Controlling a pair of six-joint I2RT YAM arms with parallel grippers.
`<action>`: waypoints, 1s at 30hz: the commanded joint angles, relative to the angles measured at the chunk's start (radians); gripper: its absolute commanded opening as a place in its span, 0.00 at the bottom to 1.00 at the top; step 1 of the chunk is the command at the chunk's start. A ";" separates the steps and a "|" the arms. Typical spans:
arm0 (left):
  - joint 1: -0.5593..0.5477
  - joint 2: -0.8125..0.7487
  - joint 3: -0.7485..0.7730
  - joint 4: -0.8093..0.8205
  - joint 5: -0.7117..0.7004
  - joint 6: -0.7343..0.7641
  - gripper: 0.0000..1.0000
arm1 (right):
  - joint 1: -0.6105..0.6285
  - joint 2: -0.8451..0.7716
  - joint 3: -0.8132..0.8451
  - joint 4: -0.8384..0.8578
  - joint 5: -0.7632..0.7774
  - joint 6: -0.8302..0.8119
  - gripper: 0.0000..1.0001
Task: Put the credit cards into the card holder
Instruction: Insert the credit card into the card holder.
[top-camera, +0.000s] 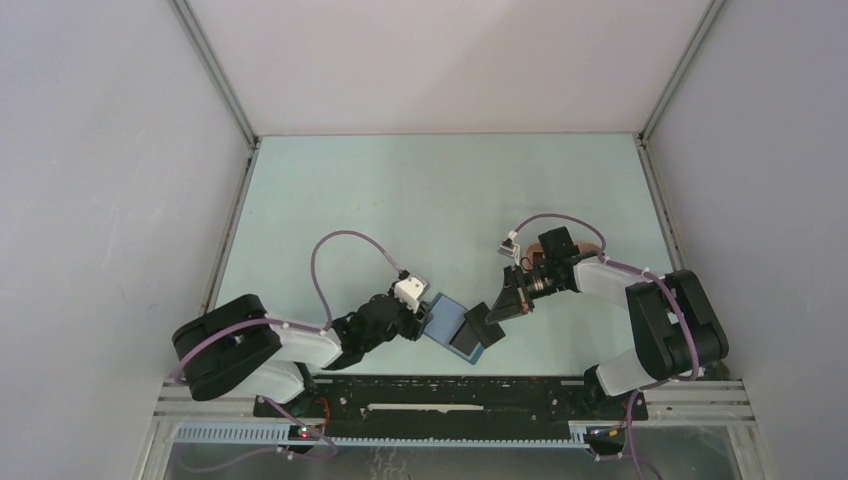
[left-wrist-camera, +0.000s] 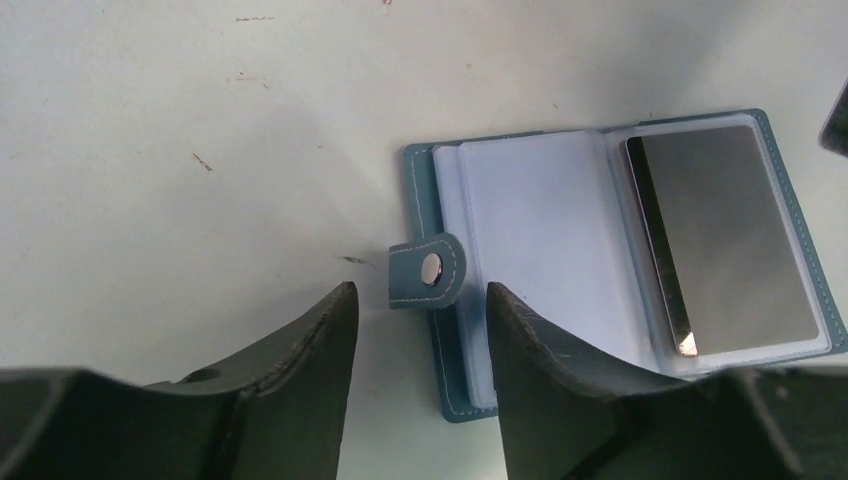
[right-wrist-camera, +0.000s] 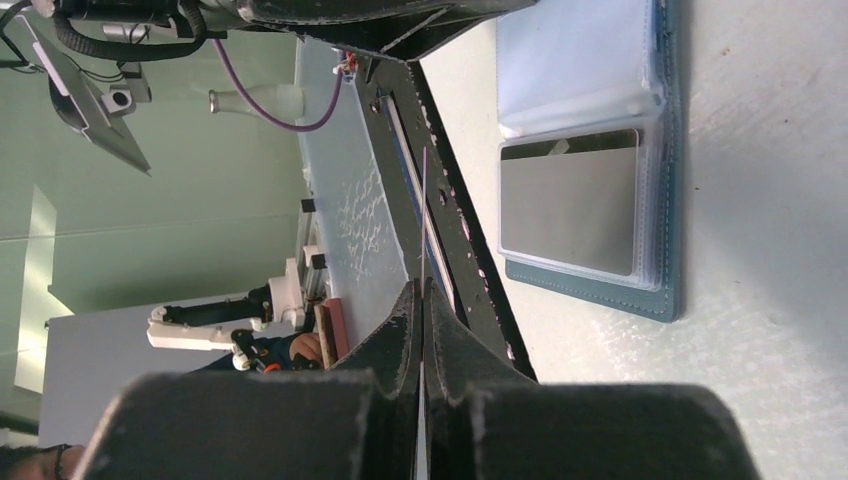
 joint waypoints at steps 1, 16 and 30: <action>-0.005 0.031 0.051 0.077 -0.037 -0.007 0.52 | 0.004 0.014 0.017 0.016 0.006 0.017 0.00; -0.005 0.053 0.036 0.068 -0.160 -0.158 0.00 | 0.032 0.053 0.017 0.065 0.048 0.082 0.00; -0.093 -0.045 0.056 -0.548 -0.603 -1.049 0.00 | 0.052 0.070 0.042 0.183 0.192 0.261 0.00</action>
